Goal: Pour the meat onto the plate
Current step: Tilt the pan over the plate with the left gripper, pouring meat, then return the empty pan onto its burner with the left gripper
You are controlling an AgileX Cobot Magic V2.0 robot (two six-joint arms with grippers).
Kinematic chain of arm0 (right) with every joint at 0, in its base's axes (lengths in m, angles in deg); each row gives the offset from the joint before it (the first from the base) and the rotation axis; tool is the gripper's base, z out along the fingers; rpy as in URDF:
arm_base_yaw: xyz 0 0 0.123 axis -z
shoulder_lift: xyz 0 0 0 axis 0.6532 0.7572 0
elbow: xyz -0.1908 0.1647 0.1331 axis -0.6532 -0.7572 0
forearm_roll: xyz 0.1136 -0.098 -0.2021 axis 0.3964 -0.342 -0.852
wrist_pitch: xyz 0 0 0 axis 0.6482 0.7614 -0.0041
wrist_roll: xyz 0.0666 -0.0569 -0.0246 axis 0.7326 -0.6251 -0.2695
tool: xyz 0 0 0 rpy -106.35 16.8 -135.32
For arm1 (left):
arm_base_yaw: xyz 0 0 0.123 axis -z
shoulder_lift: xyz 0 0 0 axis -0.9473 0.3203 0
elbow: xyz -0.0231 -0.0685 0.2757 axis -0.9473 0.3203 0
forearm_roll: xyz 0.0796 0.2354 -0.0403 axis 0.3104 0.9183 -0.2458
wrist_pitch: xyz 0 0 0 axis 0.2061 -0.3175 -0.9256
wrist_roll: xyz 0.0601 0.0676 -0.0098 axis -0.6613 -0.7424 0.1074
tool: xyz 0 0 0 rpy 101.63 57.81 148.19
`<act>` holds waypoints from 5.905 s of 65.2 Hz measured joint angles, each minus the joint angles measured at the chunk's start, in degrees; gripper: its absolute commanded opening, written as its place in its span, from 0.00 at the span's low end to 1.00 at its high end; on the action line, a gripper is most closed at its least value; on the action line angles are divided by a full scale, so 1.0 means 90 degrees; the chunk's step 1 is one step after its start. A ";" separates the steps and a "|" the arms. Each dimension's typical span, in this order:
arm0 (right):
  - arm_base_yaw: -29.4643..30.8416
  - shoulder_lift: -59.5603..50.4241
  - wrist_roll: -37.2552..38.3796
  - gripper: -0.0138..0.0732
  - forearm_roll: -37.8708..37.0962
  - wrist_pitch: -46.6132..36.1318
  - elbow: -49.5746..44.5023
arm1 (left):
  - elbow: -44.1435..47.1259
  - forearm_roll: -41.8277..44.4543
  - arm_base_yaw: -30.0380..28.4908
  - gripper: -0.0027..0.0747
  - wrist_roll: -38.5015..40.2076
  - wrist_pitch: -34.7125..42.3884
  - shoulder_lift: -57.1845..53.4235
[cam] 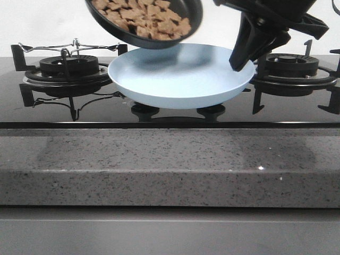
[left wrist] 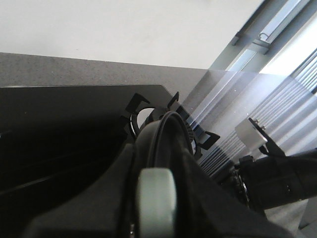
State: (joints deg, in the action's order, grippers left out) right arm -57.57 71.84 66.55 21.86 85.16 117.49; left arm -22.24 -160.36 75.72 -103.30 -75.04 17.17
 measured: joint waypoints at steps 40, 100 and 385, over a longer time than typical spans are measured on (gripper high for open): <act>0.0000 0.0000 0.0000 0.08 0.0000 0.0000 0.0000 | -0.0367 0.0025 0.0781 0.01 -0.2583 0.0421 0.0000; 0.0000 0.0000 0.0000 0.08 0.0000 0.0000 0.0000 | -0.0381 0.0155 0.0795 0.01 -0.5473 -0.0618 -0.0424; 0.0000 0.0000 0.0000 0.08 0.0000 0.0010 0.0000 | 0.2356 0.8964 0.0427 0.68 0.6288 0.0489 -0.4640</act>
State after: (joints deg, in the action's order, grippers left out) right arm -57.57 71.84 66.55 21.86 85.25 117.49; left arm -1.03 -79.68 79.56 -46.72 -70.64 -24.60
